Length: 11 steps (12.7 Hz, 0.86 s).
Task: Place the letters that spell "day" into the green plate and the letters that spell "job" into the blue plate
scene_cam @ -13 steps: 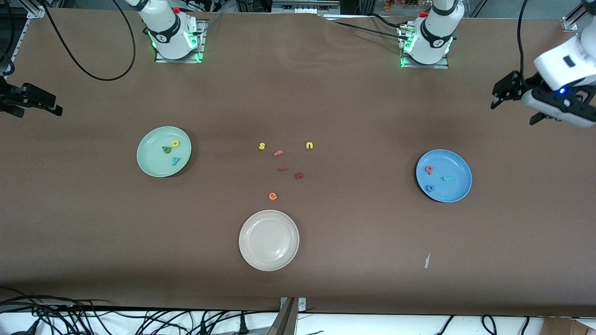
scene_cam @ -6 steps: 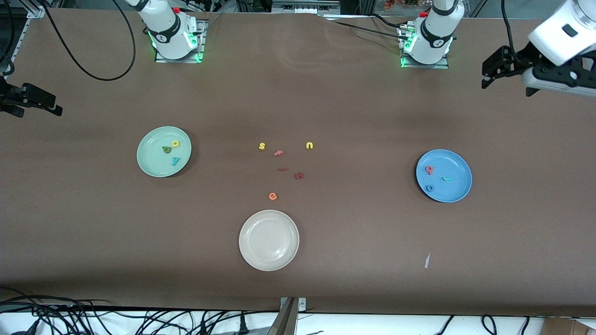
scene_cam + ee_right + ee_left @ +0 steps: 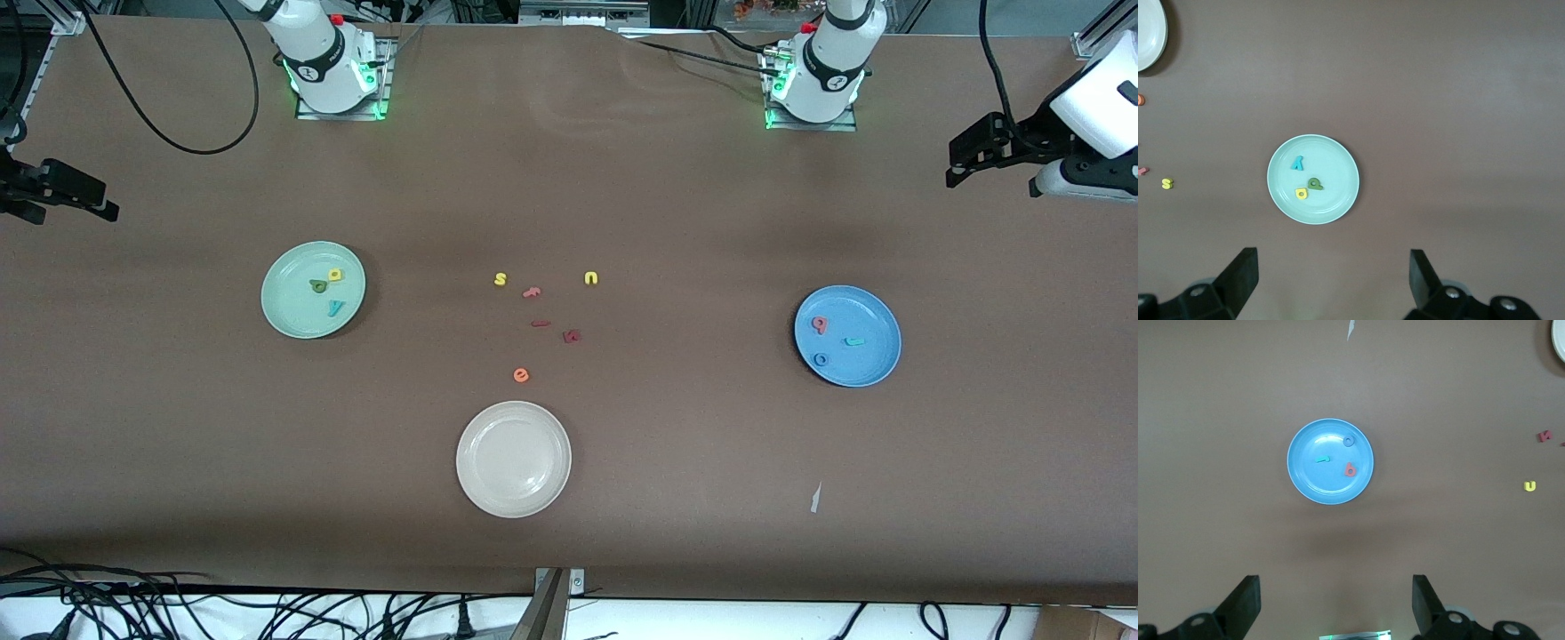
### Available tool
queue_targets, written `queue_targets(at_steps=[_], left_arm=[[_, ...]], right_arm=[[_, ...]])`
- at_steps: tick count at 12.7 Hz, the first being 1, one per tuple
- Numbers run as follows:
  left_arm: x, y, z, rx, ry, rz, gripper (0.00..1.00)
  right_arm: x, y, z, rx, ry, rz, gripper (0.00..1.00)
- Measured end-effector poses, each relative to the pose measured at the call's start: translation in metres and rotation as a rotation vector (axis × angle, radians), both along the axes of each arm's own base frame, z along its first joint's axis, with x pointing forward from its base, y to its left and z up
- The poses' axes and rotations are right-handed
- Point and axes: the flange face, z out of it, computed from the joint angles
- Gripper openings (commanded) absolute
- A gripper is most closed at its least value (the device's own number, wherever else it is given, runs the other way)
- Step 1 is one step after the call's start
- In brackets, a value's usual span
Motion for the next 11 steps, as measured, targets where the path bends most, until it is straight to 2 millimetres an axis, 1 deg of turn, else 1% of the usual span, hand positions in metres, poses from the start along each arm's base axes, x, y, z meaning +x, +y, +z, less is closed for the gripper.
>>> queue_targets(at_steps=[3, 11], left_arm=[[0.0032, 0.0075, -0.0036, -0.007, 0.007, 0.016, 1.0], [0.006, 0.0048, -0.0048, -0.007, 0.008, 0.012, 1.0]], right_arm=[[0.0, -0.0001, 0.0, 0.0, 0.0, 0.0, 1.0], [0.0, -0.0001, 0.0, 0.0, 0.0, 0.0, 1.0]])
